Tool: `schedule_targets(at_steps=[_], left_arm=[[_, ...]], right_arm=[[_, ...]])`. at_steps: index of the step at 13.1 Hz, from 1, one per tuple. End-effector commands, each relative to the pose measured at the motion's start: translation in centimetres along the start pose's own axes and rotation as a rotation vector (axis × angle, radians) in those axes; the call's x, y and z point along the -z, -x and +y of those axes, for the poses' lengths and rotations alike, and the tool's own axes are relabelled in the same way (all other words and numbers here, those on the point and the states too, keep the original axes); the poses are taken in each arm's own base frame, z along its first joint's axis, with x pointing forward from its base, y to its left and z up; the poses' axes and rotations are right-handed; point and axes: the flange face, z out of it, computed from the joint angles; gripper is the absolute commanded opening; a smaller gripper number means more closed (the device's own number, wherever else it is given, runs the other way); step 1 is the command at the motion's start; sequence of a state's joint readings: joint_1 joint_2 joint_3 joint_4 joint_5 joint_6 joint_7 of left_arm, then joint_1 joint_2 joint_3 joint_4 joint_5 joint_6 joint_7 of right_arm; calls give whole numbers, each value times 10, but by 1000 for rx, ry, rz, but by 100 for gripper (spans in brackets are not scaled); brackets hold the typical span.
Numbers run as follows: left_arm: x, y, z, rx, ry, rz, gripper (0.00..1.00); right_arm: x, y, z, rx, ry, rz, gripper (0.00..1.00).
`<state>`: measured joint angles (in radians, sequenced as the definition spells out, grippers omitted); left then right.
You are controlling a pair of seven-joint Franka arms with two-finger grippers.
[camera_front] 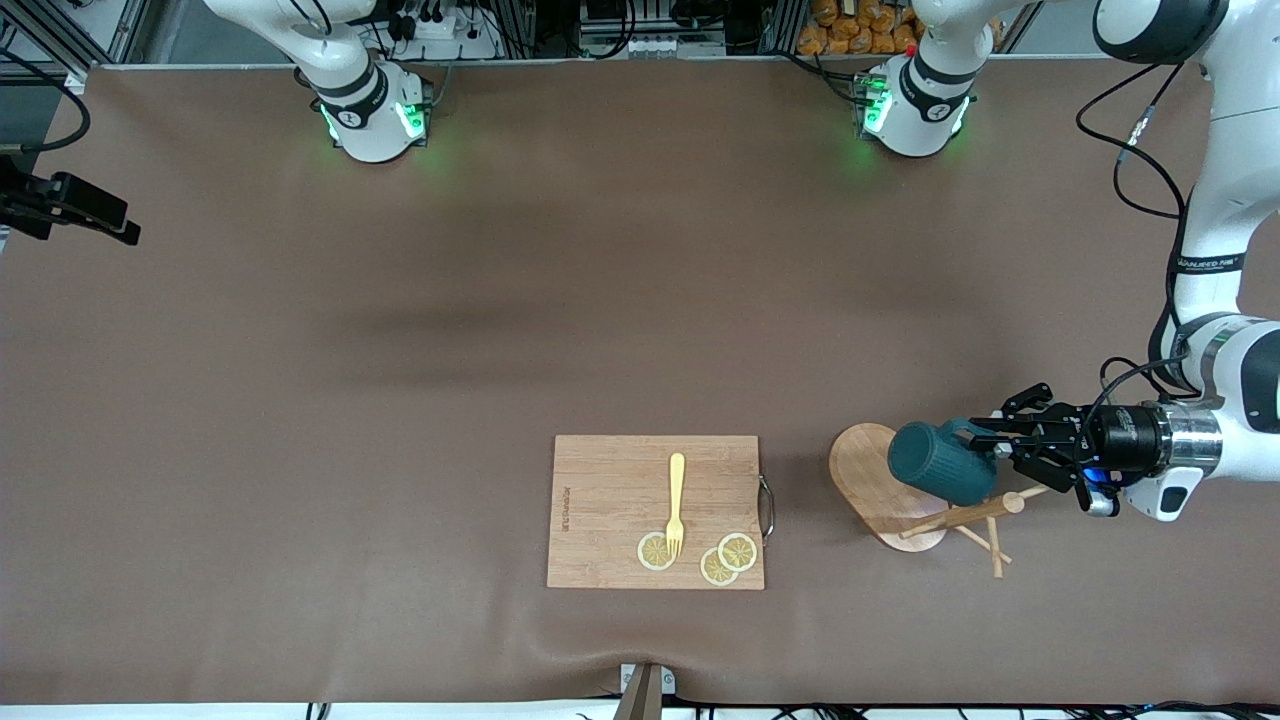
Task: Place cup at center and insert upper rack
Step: 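Hang the mug onto a mug tree peg with the left gripper, then open the left gripper and release the mug handle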
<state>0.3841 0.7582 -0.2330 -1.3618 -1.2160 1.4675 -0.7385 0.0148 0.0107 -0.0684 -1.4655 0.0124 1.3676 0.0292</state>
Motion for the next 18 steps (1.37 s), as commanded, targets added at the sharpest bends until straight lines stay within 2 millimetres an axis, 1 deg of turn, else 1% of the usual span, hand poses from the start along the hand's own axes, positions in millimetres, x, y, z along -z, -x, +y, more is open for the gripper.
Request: schedule_targets(at_steps=[1,7,8,10,11,12,13,14,15,16,18], left_arm=[[7,-3,1,-9,29,-53,0],[7,-8,0,-11,28,-61,1],[9,-11,-2,-18,34,-61,1],[9,-17,-4,-21,35,-65,4],[9,-17,-4,-21,35,-65,7],[9,-18,-4,-21,35,-66,8],[9,-19,-4,-20,35,-66,12],[8,-20,-5,-18,35,-67,37],[9,-19,-4,-23,35,-66,83],[8,-18,-4,-42,33,-65,100],[9,-14,-2,-71,35,-61,100]], right_arm=[[2,0,-1,-11,4,1,100],[1,-1,-2,-11,2,1,100],[1,-1,-2,-10,2,1,100],[1,-1,-3,-8,2,1,100],[1,-1,-2,-10,2,1,100],[1,-1,-3,-8,1,3,100],[1,-1,-3,-8,1,3,100],[1,-1,-3,-9,1,3,100],[1,-1,-3,-8,1,3,100],[1,-1,-3,-9,1,3,100],[1,-1,-3,-8,1,3,100]])
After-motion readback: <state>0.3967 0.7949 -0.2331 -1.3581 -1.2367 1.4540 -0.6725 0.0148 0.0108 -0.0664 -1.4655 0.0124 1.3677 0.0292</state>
